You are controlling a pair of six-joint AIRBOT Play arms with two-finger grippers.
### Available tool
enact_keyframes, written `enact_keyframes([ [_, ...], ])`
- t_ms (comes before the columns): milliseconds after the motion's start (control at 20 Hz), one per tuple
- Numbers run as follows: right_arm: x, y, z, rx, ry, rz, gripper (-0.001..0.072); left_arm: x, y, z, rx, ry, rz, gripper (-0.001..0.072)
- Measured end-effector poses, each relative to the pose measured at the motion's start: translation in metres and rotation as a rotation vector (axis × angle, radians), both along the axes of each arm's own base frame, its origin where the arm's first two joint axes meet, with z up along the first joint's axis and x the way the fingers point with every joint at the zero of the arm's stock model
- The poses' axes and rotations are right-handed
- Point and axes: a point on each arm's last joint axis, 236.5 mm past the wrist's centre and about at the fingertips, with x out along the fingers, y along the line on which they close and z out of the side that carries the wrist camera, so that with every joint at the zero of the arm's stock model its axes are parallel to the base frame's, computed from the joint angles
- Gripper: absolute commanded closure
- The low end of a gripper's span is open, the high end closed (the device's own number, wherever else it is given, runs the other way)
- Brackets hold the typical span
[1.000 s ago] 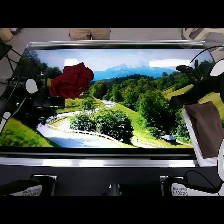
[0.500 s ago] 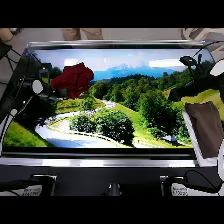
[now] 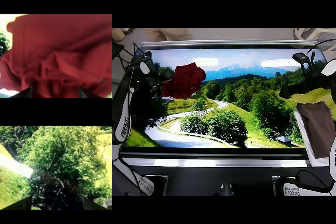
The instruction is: Fold the shirts.
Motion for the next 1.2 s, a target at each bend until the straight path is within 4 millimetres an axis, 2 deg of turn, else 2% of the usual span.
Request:
enact_keyframes([
  [150, -0.003, 0.002, -0.001, 0.007, 0.016, 0.006, 0.0046, 0.007, 0.024, -0.016, -0.023, 0.026, 0.059, -0.0013],
  [250, -0.004, 0.003, -0.002, 0.009, 0.020, 0.009, 0.0045, 0.008, 0.029, -0.030, -0.039, 0.049, 0.073, -0.0013],
  [300, -0.004, 0.003, -0.001, 0.010, 0.019, 0.010, 0.0045, 0.007, 0.026, -0.039, -0.055, 0.065, 0.070, 0.0084],
  [350, -0.004, 0.003, -0.001, 0.010, 0.020, 0.010, 0.0046, 0.007, 0.021, -0.047, -0.069, 0.078, 0.060, 0.0465],
  [400, -0.005, 0.003, -0.002, 0.010, 0.020, 0.011, 0.0046, 0.008, 0.016, -0.054, -0.084, 0.086, 0.044, 0.0678],
  [500, -0.005, 0.003, -0.001, 0.010, 0.020, 0.011, 0.0047, 0.008, 0.003, -0.060, -0.106, 0.093, 0.001, 0.0684],
  [600, -0.006, 0.003, 0.002, 0.003, 0.013, 0.018, 0.0048, 0.012, -0.010, -0.042, -0.117, 0.051, -0.052, 0.0685],
  [650, -0.007, 0.001, 0.007, -0.009, 0.000, 0.026, 0.0048, 0.015, -0.016, -0.021, -0.111, 0.010, -0.088, 0.0684],
  [700, -0.007, -0.001, 0.013, -0.025, -0.020, 0.031, 0.0048, 0.018, -0.020, 0.009, -0.091, -0.050, -0.131, 0.0684],
  [750, -0.008, -0.003, 0.024, -0.042, -0.048, 0.034, 0.0048, 0.019, -0.027, 0.045, -0.067, -0.118, -0.177, 0.0684],
  [850, -0.009, -0.006, 0.059, -0.074, -0.134, 0.035, 0.0048, 0.007, -0.051, 0.132, -0.013, -0.274, -0.287, 0.0685],
  [950, -0.018, -0.006, 0.106, -0.099, -0.243, 0.034, 0.0049, -0.024, -0.084, 0.226, 0.045, -0.446, -0.398, 0.0684],
  [1000, -0.026, -0.005, 0.132, -0.108, -0.304, 0.026, 0.0049, -0.047, -0.104, 0.269, 0.064, -0.525, -0.453, 0.0684],
  [1050, -0.035, -0.004, 0.156, -0.114, -0.358, 0.015, 0.0049, -0.070, -0.123, 0.303, 0.072, -0.592, -0.503, 0.0684],
  [1150, -0.062, 0.000, 0.198, -0.123, -0.453, -0.004, 0.0049, -0.117, -0.167, 0.353, 0.070, -0.698, -0.612, 0.0684],
  [1200, -0.077, 0.002, 0.216, -0.126, -0.492, -0.012, 0.0049, -0.137, -0.188, 0.366, 0.060, -0.731, -0.663, 0.0684],
])
